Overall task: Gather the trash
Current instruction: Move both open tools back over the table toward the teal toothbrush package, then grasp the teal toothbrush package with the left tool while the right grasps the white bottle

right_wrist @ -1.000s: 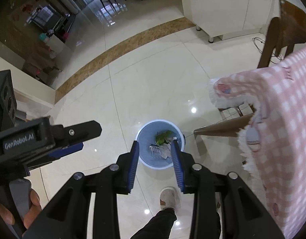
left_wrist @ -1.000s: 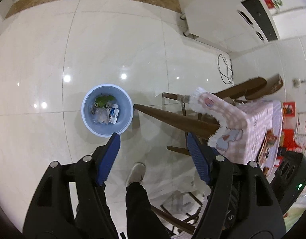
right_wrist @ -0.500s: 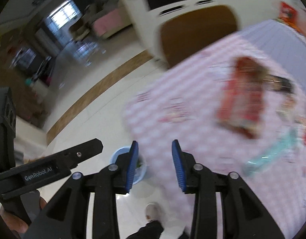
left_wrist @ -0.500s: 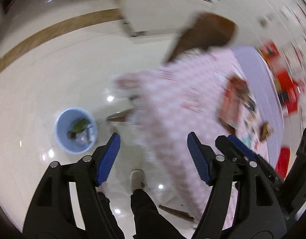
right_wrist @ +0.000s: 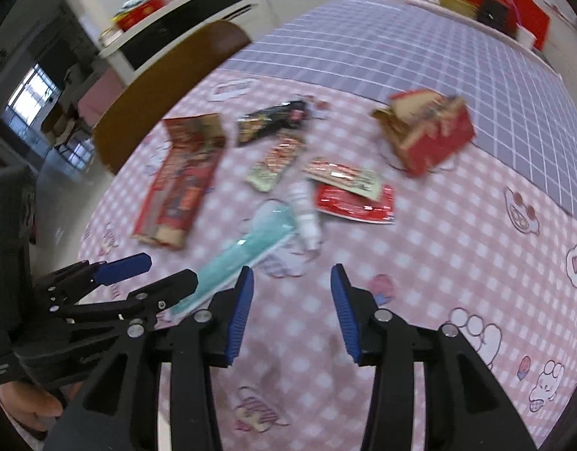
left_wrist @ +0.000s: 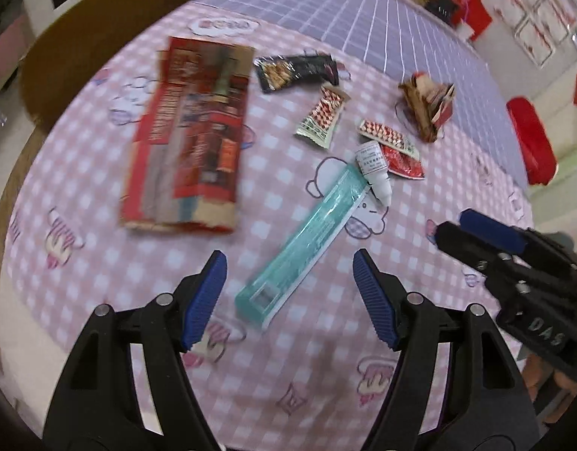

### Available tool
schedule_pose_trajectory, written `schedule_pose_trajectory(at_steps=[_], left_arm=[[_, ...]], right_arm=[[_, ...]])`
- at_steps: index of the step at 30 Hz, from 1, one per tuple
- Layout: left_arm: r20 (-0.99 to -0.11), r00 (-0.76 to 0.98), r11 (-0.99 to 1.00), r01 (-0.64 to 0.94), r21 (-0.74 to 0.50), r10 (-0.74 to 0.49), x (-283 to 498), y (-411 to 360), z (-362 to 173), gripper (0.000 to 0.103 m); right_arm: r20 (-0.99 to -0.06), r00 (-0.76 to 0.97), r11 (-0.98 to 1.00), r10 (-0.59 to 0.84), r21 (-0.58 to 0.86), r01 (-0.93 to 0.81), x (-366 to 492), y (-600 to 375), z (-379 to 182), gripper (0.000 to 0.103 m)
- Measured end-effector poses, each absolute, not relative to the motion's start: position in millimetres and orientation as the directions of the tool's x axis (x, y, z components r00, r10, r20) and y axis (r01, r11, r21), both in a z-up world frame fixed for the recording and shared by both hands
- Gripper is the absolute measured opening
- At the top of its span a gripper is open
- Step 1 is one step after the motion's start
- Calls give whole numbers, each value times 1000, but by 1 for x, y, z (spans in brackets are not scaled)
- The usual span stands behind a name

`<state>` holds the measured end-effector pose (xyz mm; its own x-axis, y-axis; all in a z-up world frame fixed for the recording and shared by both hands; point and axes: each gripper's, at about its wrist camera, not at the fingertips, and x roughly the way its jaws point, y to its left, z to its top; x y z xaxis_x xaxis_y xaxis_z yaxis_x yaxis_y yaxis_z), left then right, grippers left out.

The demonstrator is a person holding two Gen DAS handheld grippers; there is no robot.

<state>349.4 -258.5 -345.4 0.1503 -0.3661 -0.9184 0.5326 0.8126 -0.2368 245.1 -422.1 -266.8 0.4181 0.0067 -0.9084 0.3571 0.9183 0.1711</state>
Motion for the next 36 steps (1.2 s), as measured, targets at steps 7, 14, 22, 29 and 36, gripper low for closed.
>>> schedule_pose_trajectory(at_steps=[7,14,22,29,36], left_arm=[[-956,92,787,592,-171,-277,351,-288,-374,56],[-964,172,736,676,-34,-203,338,-310,-380,52],[-960,190,707,707,-10,-204,332,-320,-382,28],[-948,107,805,561,-192,-301,354,-291,-372,9],[-903,119,840,433,-328,-414,363,-273,-350,6]], right_arm=[[-912,408,899,39,211,384,247,-445,-281,43],[-910,406,889,78,248,386,253,-451,-291,43],[-908,407,882,99,269,386,263,-456,-294,43],[-909,401,888,110,271,371,274,-453,-300,43],[-909,395,889,135,287,358,295,-451,-314,43]])
